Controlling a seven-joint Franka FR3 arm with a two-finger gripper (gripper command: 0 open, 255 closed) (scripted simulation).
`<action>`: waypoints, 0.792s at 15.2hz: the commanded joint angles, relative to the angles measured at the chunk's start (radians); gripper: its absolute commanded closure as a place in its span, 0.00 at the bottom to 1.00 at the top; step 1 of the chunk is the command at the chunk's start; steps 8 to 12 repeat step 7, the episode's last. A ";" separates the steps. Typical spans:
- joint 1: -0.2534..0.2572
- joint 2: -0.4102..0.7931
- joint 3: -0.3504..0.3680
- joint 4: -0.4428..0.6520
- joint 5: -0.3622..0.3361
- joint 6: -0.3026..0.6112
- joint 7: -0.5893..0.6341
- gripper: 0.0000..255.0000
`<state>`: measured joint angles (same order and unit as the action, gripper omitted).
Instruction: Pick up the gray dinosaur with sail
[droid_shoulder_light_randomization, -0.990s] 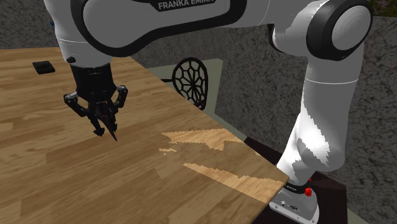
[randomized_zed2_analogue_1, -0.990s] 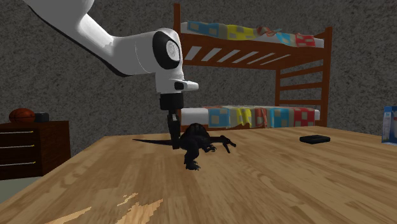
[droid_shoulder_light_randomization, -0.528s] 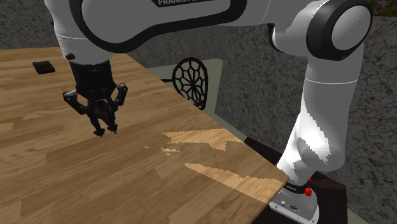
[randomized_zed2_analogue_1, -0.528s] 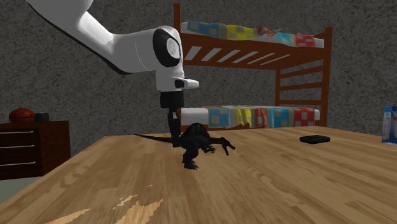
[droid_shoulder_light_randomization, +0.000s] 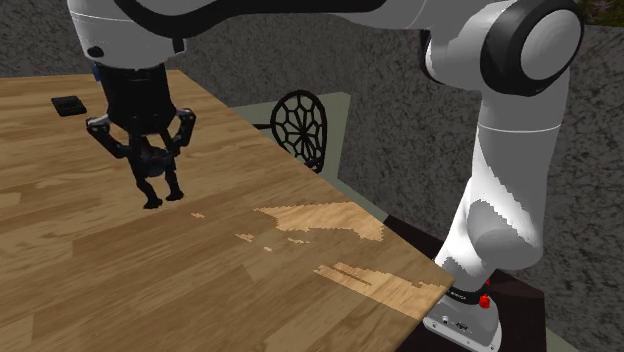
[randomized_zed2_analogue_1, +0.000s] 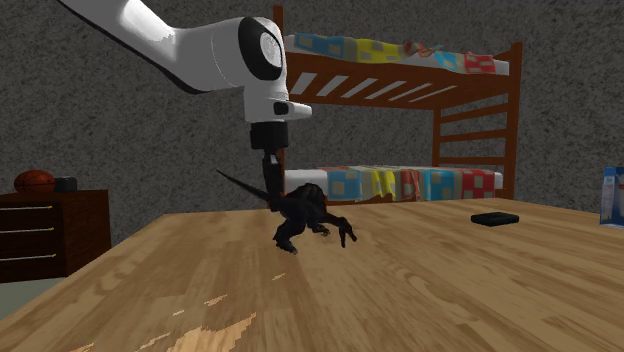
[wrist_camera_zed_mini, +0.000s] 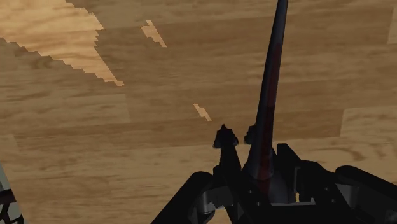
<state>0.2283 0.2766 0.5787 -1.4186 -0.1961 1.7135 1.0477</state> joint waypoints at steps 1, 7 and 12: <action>0.004 0.005 0.000 0.035 -0.002 -0.030 -0.002 1.00; 0.018 0.022 0.001 0.114 -0.011 -0.094 -0.002 1.00; 0.018 0.022 0.001 0.114 -0.011 -0.094 -0.002 1.00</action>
